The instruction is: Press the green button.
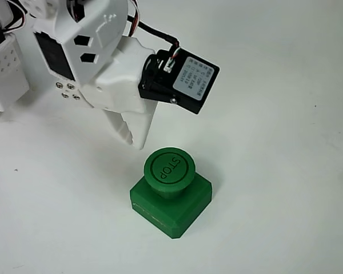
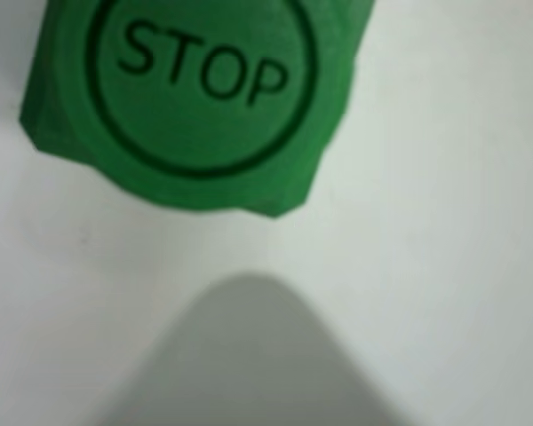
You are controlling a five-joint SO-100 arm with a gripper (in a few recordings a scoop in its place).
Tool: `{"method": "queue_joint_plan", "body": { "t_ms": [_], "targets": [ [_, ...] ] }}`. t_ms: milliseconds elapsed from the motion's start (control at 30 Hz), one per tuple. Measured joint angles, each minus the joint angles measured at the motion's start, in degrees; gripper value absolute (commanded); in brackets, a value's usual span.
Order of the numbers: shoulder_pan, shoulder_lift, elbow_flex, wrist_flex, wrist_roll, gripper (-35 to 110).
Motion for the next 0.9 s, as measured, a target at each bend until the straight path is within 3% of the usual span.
{"method": "queue_joint_plan", "body": {
  "t_ms": [433,900],
  "targets": [
    [-1.76,-11.60,-13.54,5.01,-1.05,0],
    [-3.60,-15.21,-15.64,5.01,-1.05,0]
  ]
}}
